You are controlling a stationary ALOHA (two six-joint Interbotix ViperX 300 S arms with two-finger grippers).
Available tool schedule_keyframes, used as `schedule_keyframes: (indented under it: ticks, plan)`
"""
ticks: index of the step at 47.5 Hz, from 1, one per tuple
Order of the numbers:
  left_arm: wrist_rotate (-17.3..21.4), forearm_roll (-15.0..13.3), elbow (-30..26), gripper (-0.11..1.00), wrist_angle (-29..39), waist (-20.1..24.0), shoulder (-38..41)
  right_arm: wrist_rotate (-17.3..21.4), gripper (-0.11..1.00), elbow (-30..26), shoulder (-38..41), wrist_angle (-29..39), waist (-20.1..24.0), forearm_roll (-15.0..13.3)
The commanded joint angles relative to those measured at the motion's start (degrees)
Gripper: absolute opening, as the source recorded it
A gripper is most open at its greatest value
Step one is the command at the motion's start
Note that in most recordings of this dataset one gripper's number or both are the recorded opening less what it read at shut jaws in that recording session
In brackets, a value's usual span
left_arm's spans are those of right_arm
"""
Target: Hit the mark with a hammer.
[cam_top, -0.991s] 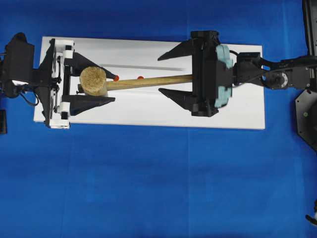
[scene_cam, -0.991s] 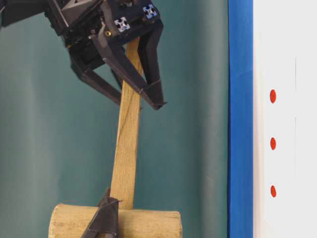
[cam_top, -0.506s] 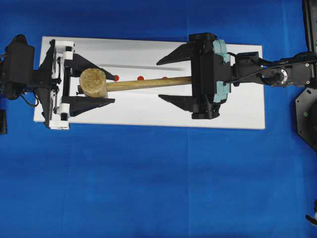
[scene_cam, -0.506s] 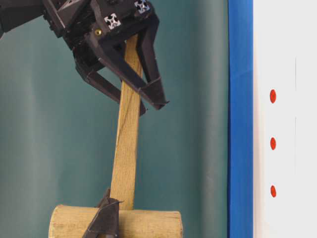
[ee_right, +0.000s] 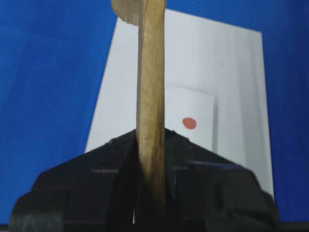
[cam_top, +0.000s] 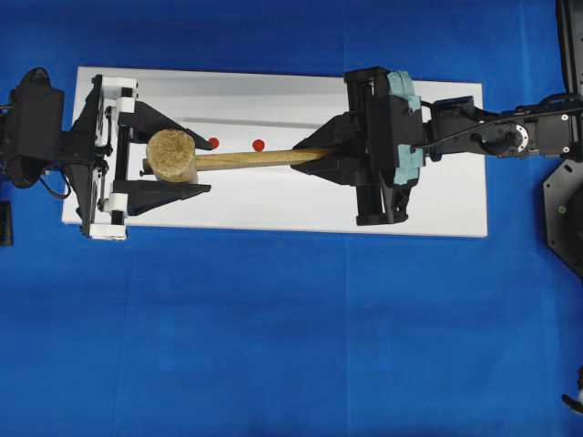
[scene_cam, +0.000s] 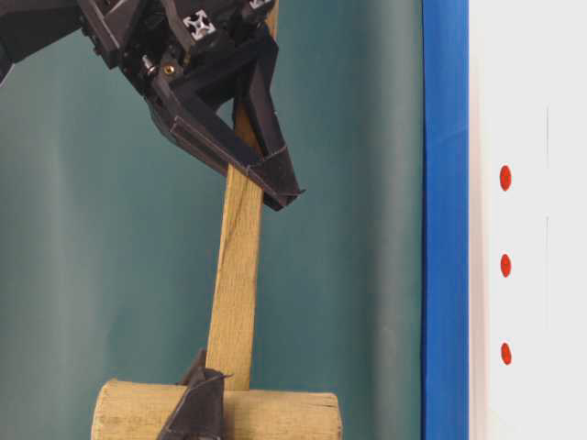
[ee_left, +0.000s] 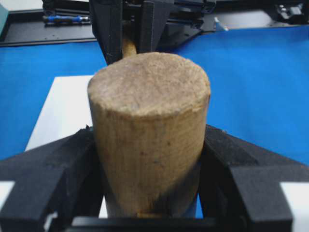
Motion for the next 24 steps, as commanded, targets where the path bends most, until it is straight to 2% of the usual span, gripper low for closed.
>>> schedule_keyframes:
  ticks: [1,22,24]
  plan:
    - [-0.3,-0.2,-1.2,0.44,-0.4,0.1,-1.1,0.4,0.02,-1.6,-0.5,-0.3,-0.4,0.2]
    - [-0.9,-0.3,-0.8,0.45,-0.4,0.5,-1.5,2.6,0.02,-1.8,-0.6,-0.5,-0.4,0.3]
    - [-0.9,-0.3,-0.7,0.49,-0.3,0.5,-1.6,2.8,0.02,-1.8,-0.7,-0.7,-0.4,0.3]
